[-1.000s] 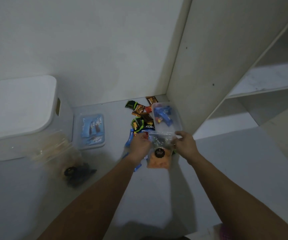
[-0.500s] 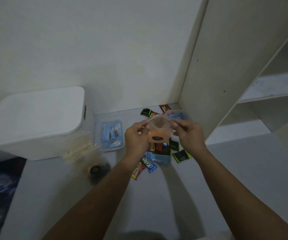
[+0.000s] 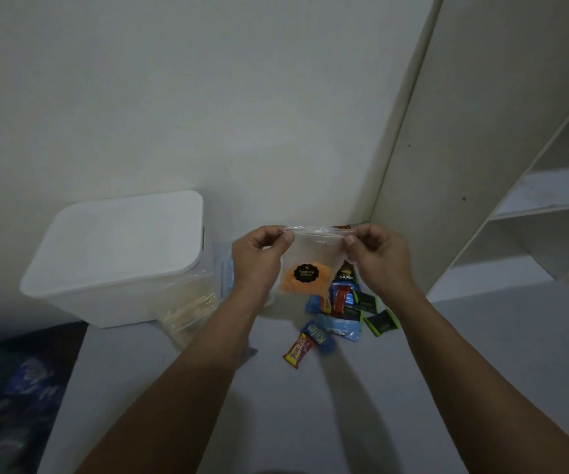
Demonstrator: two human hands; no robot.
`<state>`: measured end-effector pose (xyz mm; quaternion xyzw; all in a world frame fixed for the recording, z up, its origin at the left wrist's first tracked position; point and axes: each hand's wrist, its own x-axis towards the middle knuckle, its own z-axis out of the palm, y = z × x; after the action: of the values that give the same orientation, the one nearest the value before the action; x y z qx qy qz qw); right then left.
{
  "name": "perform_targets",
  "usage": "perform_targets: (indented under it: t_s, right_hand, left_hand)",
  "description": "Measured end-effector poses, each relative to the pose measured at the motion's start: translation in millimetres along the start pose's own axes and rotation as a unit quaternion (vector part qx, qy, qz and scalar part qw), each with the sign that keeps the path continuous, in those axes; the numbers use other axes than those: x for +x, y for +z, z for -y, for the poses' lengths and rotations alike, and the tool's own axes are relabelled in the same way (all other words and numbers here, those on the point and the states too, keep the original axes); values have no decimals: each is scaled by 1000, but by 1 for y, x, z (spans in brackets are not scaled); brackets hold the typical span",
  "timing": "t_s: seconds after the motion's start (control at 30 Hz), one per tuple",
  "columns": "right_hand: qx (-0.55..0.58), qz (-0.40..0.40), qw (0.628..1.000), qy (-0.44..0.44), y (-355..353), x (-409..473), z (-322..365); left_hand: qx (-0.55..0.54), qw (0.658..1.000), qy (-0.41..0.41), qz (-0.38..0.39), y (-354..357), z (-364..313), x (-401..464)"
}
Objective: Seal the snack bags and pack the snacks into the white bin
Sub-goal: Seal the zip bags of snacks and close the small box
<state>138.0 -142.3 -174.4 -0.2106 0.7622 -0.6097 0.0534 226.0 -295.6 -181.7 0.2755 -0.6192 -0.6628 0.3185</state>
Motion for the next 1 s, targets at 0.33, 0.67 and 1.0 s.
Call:
perform_targets:
  t_s: [0.33,0.67,1.0]
  right_hand:
    - [-24,55,997,-38,25,-4,16]
    - [-6,25,998,-59,33,16,54]
    - [7,77,996,-51,41,15,52]
  left_hand:
    - [-9,1000,-2,-18,-22,-14,3]
    - [-82,995,-11,49,-33,-40,17]
    - [22,996,52,63,-22,-42,17]
